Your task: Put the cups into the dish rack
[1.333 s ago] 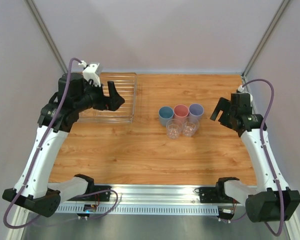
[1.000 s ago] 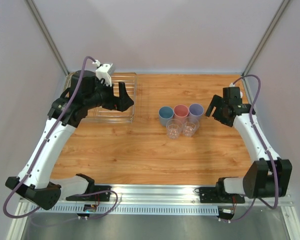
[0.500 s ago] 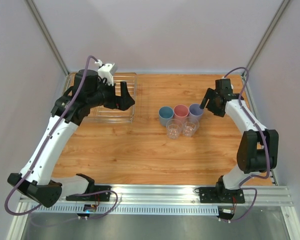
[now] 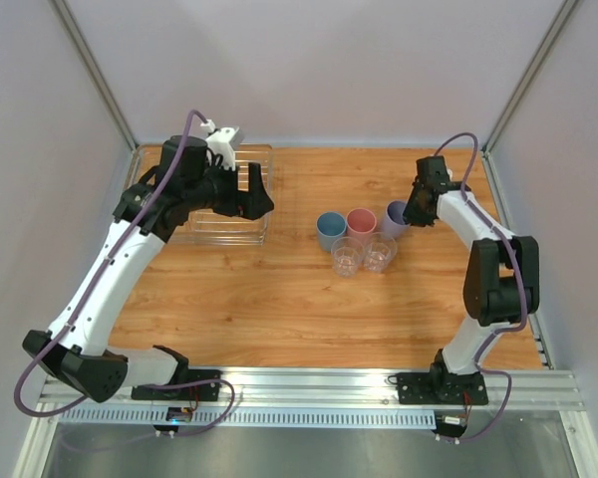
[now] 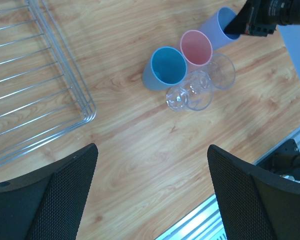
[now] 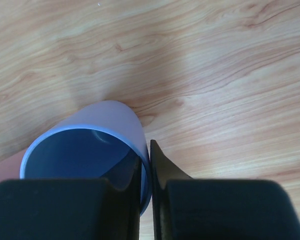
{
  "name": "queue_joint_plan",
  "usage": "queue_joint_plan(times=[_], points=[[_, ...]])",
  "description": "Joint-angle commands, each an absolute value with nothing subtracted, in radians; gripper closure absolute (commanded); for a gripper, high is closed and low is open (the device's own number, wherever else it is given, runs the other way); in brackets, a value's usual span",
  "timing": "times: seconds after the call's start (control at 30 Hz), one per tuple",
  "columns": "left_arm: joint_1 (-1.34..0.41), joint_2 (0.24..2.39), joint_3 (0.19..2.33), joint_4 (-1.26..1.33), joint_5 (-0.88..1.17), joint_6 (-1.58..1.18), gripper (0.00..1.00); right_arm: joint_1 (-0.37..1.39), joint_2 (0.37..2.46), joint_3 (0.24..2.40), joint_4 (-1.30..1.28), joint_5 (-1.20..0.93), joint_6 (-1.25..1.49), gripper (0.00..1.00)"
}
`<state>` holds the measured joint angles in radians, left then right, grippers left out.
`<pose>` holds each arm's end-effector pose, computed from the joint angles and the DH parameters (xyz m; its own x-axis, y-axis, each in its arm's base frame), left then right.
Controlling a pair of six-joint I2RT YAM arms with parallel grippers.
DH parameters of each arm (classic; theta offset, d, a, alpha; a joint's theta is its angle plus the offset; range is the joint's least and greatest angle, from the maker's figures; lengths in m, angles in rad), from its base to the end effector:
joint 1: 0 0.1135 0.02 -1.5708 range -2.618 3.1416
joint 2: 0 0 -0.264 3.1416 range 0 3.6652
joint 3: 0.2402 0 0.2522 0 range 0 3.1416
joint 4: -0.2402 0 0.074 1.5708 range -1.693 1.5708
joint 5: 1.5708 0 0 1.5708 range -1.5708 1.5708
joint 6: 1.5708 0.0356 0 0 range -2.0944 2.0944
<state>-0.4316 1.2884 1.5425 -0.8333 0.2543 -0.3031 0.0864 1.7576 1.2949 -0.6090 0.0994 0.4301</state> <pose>0.2317 -0.1166 0.4273 -0.6524 -0.0176 -0.7577 0.4205 0.8233 -0.3812 0.3663 0.0282 0.2212 -0.8111 0.3462 -0.4714 0.3297 0.9364 0.1204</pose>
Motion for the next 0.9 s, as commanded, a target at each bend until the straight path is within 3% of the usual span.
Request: queue_joint_plan(times=[0.0, 0.17, 0.37, 0.5, 0.63, 0.87], points=[[-0.469, 1.301, 1.597, -0.813, 0.287, -0.27, 0.0, 0.087, 1.671, 1.383, -0.629, 0.143, 0.427, 1.0], [-0.5, 1.296, 1.592, -0.694, 0.382, -0.189, 0.0, 0.087, 1.559, 1.488, -0.709, 0.017, 0.393, 0.99], [-0.5, 1.223, 1.52, -0.427, 0.523, -0.092, 0.0, 0.087, 1.476, 1.66, -0.802, -0.338, 0.44, 1.0], [-0.5, 1.212, 1.461, -0.174, 0.604, -0.156, 0.0, 0.097, 1.41, 1.629, -0.607, -0.642, 0.624, 0.99], [-0.5, 1.245, 1.454, -0.025, 0.701, -0.21, 0.0, 0.149, 1.41, 1.663, -0.591, -0.681, 0.656, 1.0], [-0.5, 1.275, 1.456, 0.006, 0.782, -0.076, 0.0, 0.248, 1.465, 1.741, -0.568, -0.811, 0.71, 0.99]])
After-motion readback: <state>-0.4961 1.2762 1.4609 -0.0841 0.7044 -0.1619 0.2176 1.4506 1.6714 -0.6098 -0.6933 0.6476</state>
